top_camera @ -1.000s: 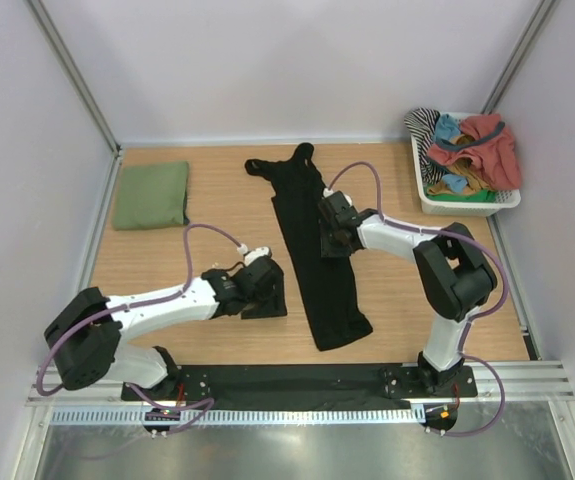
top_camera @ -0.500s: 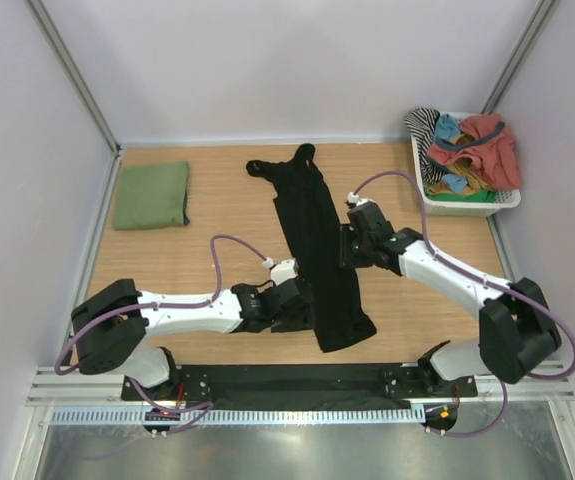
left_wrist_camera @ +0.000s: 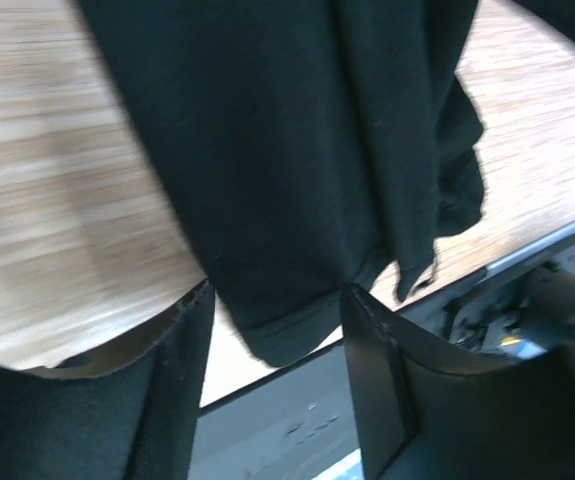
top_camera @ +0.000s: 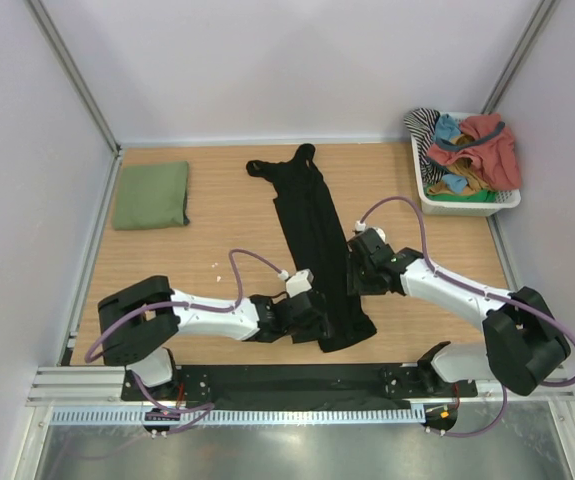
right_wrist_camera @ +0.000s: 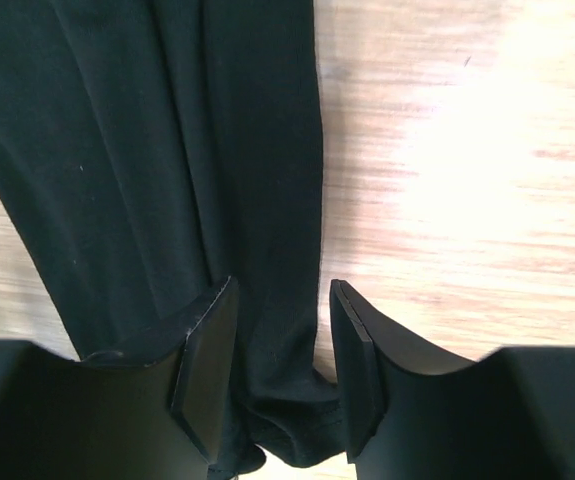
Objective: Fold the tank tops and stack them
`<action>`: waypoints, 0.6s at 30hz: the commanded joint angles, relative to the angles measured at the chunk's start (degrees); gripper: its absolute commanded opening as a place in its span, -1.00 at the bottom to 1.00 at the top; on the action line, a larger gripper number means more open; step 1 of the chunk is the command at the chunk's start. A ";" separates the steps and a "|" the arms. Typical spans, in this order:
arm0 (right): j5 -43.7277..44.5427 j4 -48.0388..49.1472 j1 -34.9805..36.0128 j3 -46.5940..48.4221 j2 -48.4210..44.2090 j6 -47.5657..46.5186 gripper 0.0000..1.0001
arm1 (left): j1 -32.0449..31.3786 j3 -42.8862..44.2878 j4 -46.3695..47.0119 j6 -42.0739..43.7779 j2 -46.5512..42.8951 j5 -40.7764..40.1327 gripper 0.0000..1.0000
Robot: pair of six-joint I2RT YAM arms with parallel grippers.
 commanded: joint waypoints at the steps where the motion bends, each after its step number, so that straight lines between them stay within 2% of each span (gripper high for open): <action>1: -0.58 1.96 -0.05 -0.87 -2.81 2.08 -0.05 | -0.24 -0.40 4.75 -2.05 2.52 0.86 0.08; 4: -1.11 0.74 0.04 -1.13 -4.31 2.00 -0.10 | -0.24 -0.23 6.68 -2.06 3.66 0.86 -0.17; 5: -1.63 0.47 0.04 -1.13 -4.57 1.91 -0.13 | -0.24 -0.14 6.51 -2.06 3.93 0.68 -0.42; 8: -4.62 0.03 1.35 -1.13 -5.80 0.95 -0.17 | -0.15 -0.93 5.54 -2.14 2.71 -0.98 -0.76; 13: -3.13 -3.83 10.40 2.73 -5.54 2.61 -0.09 | 0.91 -6.37 1.69 -2.14 -2.48 -2.22 -0.84; 18: -1.99 -5.07 17.77 4.14 -5.54 6.47 -0.13 | 0.91 -11.47 1.32 -2.49 -6.96 -0.29 -0.93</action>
